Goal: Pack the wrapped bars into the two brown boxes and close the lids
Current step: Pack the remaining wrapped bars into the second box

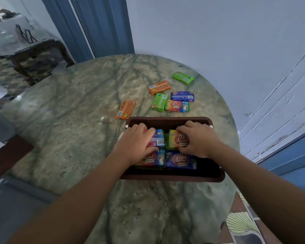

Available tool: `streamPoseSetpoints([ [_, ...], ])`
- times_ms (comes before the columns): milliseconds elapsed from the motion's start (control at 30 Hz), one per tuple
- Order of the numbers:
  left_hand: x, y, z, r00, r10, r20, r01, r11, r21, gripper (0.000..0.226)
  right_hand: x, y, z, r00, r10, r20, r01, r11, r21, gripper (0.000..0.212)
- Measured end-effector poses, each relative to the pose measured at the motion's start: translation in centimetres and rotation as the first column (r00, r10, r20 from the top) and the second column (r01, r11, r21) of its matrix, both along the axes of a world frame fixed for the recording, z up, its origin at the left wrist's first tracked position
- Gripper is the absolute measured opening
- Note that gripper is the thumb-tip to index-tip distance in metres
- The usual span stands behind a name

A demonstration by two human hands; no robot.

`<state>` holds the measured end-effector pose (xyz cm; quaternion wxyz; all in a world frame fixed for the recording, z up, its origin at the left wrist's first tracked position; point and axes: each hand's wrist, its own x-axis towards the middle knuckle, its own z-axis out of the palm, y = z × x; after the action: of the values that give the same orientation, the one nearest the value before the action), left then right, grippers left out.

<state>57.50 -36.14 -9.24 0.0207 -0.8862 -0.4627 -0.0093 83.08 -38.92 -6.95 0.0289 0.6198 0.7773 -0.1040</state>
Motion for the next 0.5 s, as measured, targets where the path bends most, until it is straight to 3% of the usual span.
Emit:
streamPoseSetpoints([
  [200, 0.33, -0.41, 0.05, 1.000, -0.011, -0.017, 0.011, 0.999, 0.035, 0.070, -0.34, -0.13, -0.07, 0.999, -0.028, -0.030, 0.027, 1.000, -0.014, 0.082],
  [300, 0.36, -0.56, 0.31, 0.999, -0.026, -0.025, 0.027, 0.999, 0.036, 0.070, -0.22, -0.06, -0.03, 0.996, -0.055, -0.068, 0.056, 0.998, 0.000, 0.070],
  [500, 0.34, -0.53, 0.37, 1.000, 0.016, 0.020, -0.014, 0.998, -0.064, 0.083, -0.14, -0.04, 0.07, 0.999, -0.031, -0.033, 0.031, 0.999, -0.006, 0.068],
])
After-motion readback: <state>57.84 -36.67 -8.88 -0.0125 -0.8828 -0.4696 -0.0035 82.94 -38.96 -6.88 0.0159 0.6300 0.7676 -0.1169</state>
